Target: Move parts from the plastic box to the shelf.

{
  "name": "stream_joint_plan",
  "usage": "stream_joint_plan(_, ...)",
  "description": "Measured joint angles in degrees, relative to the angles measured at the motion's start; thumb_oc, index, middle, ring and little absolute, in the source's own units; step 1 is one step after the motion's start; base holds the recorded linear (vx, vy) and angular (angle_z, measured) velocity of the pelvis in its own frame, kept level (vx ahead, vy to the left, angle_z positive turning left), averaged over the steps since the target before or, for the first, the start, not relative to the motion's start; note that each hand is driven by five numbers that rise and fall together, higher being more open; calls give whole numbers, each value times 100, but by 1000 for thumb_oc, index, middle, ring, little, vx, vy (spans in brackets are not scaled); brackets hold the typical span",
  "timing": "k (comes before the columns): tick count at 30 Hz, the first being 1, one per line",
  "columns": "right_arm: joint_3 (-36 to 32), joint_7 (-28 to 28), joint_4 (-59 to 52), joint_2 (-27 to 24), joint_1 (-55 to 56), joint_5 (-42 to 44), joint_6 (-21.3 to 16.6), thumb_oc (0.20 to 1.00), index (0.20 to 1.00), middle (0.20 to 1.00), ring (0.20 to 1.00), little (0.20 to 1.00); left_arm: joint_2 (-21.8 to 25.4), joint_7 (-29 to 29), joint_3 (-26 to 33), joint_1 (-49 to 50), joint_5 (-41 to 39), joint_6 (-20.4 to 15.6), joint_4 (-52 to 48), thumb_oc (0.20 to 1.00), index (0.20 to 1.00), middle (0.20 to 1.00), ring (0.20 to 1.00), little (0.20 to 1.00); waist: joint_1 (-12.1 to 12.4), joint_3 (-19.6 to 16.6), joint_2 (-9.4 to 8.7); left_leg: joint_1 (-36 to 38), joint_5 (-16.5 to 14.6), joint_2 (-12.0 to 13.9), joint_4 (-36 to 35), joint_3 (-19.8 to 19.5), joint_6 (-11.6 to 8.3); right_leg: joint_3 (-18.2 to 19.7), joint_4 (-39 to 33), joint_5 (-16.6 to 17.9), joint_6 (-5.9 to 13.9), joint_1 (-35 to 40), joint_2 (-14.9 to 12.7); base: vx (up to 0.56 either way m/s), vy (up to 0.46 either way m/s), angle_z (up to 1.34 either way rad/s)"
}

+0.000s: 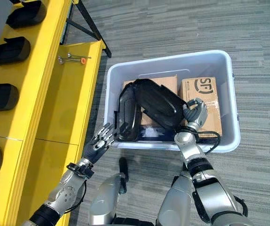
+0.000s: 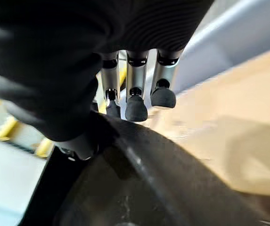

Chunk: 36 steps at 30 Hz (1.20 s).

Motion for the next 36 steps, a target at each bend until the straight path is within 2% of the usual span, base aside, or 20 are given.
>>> stream_joint_plan(4,-212,48,619,-6,-288,213,216,200,200,200,200,200,4,-7,-160,-6,-1,97,1,1000,1000,1000,1000,1000,6,-7,12,152,47,-38,-114,-18,8,-45,-108,31,18,188,-33,29,-11,5)
stream_joint_plan(8,-407,-57,778,-38,-370,457,385,200,200,200,200,200,14,-5,-187,1,-2,98,1,1000,1000,1000,1000,1000,38,-6,10,169,84,-41,-182,-24,-10,-76,-164,51,27,210,-32,-4,-28,1)
stream_joint_plan(15,-1053,-269,1357,-45,-308,1481,307,200,200,200,200,200,24,-3,-224,-30,-3,103,-12,1000,1000,1000,1000,1000,-29,1,0,201,116,-39,-299,-39,-19,-146,-282,91,71,280,-15,-1,-26,2)
stream_joint_plan(19,-1253,-472,1369,-67,-288,1739,45,200,200,200,200,200,50,-3,-272,-79,-5,105,-19,1000,1000,1000,1000,1000,-44,29,-41,206,117,-38,-318,-38,-19,-153,-297,116,80,288,-11,-1,-8,0)
stream_joint_plan(24,-1299,-602,1375,-48,-291,1912,-13,200,200,200,200,200,150,-5,-393,-70,-7,132,-19,1000,1000,1000,1000,1000,-18,41,-58,304,117,-46,-349,-26,-18,-154,-369,146,85,399,-9,0,0,0)
stream_joint_plan(36,-1261,-523,1373,75,-297,2509,-62,200,200,200,200,200,152,-29,-397,-42,-7,144,-19,1000,1000,1000,1000,1000,-26,53,-75,310,119,-49,-350,-19,-15,-155,-521,200,63,470,4,0,0,0)
